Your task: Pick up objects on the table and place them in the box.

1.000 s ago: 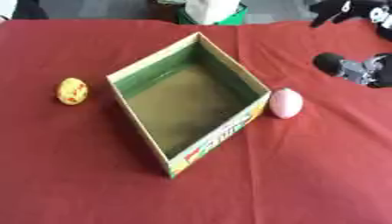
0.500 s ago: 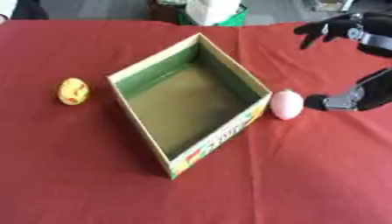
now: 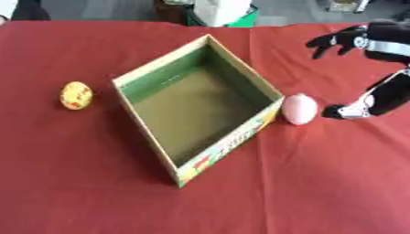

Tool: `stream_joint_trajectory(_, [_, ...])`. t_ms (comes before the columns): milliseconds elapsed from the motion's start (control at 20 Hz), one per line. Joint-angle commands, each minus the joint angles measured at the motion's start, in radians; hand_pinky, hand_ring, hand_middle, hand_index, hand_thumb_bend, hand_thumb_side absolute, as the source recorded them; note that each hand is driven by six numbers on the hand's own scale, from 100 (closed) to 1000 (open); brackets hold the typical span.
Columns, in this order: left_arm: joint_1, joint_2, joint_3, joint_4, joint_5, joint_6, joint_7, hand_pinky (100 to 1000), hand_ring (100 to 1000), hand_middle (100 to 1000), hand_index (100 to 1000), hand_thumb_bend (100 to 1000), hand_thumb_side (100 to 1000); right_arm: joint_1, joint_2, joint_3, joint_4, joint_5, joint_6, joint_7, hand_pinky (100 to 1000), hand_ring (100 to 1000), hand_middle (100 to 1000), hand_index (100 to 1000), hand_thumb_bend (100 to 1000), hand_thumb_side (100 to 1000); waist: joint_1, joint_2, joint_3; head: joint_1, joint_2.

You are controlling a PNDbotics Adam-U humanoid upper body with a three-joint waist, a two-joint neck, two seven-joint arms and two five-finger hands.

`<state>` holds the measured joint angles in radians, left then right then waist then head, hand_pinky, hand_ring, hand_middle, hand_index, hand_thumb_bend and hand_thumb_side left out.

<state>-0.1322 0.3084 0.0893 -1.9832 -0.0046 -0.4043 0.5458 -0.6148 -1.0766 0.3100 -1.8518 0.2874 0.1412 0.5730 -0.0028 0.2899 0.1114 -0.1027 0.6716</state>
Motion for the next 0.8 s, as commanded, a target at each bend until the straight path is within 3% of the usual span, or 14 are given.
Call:
stream_joint_trajectory(50, [-0.006,0.017,0.001,-0.017,0.002,0.000,-0.005,648,650,738,775,100,913,-0.036,-0.003,0.009,0.045,0.034,0.009,0.011,835,962,832,1000,513,373,-0.001,-0.014,0.002,-0.009,-0.006])
stream_joint_trajectory(450, [-0.006,0.009,0.000,-0.017,0.003,0.003,-0.007,648,649,739,774,100,917,-0.079,0.049,0.064,0.131,0.079,-0.002,0.036,834,960,813,1000,535,363,0.000,-0.008,0.007,-0.046,-0.005])
stream_joint_trajectory(800, [-0.009,0.001,-0.003,-0.017,0.005,0.007,-0.010,648,648,739,774,100,920,-0.087,0.081,0.095,0.166,0.101,-0.010,0.057,829,952,786,992,533,346,0.000,-0.002,0.009,-0.052,-0.012])
